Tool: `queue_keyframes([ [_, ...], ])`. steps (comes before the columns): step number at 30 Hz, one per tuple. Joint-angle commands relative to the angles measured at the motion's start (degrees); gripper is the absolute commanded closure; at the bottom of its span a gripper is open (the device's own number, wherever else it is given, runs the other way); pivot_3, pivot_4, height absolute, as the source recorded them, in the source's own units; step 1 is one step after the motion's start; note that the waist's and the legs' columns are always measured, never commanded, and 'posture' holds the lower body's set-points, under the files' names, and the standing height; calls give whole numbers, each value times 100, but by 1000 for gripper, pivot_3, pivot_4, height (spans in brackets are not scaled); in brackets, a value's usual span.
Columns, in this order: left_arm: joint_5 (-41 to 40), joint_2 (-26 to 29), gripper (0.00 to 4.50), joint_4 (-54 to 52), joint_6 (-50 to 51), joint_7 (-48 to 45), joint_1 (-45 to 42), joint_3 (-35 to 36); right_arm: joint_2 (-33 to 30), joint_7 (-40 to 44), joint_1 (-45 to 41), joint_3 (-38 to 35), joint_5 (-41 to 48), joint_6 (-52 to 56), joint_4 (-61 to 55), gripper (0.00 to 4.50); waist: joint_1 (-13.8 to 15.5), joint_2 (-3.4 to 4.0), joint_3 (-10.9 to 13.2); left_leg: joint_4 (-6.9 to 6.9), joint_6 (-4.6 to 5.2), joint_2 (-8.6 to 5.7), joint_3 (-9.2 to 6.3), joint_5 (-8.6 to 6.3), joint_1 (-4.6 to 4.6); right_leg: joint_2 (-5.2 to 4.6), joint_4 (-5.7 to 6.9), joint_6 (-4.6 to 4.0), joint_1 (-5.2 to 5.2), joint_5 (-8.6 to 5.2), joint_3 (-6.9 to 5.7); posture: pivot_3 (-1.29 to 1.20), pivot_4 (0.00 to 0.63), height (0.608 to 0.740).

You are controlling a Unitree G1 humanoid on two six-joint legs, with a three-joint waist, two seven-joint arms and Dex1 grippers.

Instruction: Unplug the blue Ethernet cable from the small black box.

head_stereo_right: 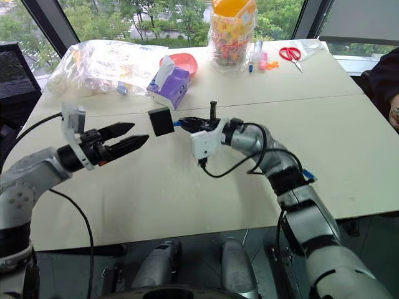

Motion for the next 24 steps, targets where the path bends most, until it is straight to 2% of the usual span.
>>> queue_keyframes([
  [1,79,37,0,97,12,-265,-283,-199,-61,-167,77,-104,-98,272,-722,4459,0,0,0,0,0,0,0,0,1,0,0,0,0,0,1,0,150,726],
  [6,142,30,0,185,44,-448,-501,-372,-107,-172,178,-50,-123,544,-969,4459,27,-4,2,2,0,1,0,1,1,0,-1,-14,3,-8,0,0,150,726],
  [16,165,-64,0,199,22,-410,-566,-263,-165,-11,255,62,45,636,-1141,4459,93,-11,6,3,0,1,0,1,1,0,-2,-15,4,-8,0,0,150,726],
  [20,87,-162,1087,235,23,-339,-610,-185,-201,70,288,123,110,624,-1201,4500,97,-14,8,3,0,1,0,1,1,0,-2,-15,5,-8,0,0,150,726],
  [24,94,-212,2673,224,40,-333,-614,-184,-237,131,324,134,159,634,-1272,4500,97,-27,16,5,-1,1,0,1,1,0,-2,-15,5,-8,0,0,150,726],
])
